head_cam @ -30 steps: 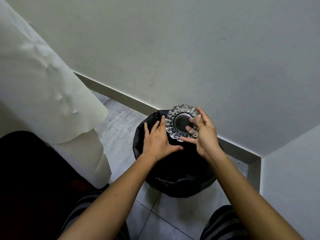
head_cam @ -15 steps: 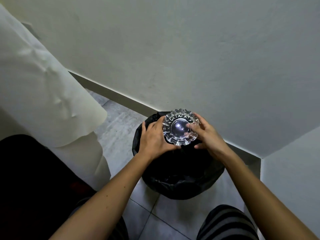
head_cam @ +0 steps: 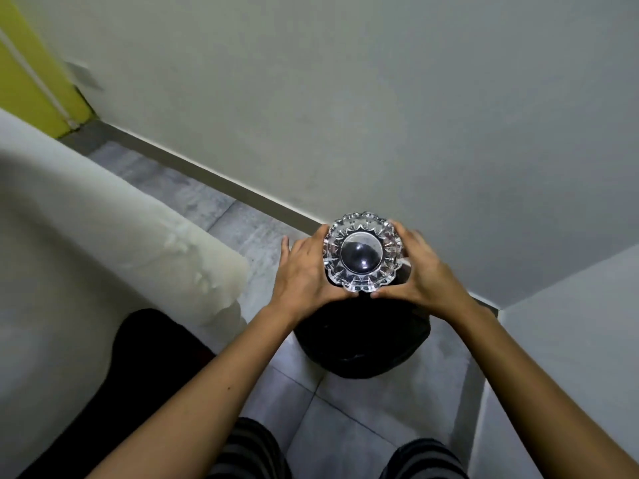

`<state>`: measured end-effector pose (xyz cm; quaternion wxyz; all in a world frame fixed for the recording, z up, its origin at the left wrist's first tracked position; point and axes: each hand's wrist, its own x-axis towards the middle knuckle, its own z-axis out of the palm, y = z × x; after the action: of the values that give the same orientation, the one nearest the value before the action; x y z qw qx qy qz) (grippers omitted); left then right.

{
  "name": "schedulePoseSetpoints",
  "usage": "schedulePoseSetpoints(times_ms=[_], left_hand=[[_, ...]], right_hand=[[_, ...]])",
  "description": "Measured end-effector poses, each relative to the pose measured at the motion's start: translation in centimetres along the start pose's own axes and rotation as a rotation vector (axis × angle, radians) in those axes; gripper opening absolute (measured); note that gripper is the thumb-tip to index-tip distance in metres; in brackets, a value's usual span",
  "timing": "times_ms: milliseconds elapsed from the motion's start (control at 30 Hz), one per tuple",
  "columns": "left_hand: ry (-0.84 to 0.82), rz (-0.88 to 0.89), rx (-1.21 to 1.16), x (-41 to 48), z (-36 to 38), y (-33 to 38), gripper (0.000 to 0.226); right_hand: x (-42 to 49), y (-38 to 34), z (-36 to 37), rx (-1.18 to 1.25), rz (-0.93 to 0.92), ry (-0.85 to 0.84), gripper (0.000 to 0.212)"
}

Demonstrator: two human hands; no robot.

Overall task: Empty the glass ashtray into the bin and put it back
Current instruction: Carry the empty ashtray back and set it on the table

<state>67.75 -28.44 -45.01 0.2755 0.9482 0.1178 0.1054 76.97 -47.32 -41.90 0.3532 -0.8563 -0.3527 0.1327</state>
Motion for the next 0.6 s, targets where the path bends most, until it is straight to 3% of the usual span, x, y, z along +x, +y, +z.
schedulePoseSetpoints(times_ms=[167,367,600], left_hand=[[0.074,0.027,-0.099,0.2,-12.9,7.0,0.118],[0.246,-0.093,0.013,-2.5,-30.3,12.9,0.123],[0.382,-0.366,0.242,-12.7,-47.7,11.1,0.125]], right_hand=[[0.3,-11.8,-9.9,-0.063,-0.036,0.000,0.115],[1.6,-27.7,-18.3,-0.219,-0.202,-0.034,0.120],[3.6,-45.6,-15.8,-0.211,-0.553,-0.166,0.122]])
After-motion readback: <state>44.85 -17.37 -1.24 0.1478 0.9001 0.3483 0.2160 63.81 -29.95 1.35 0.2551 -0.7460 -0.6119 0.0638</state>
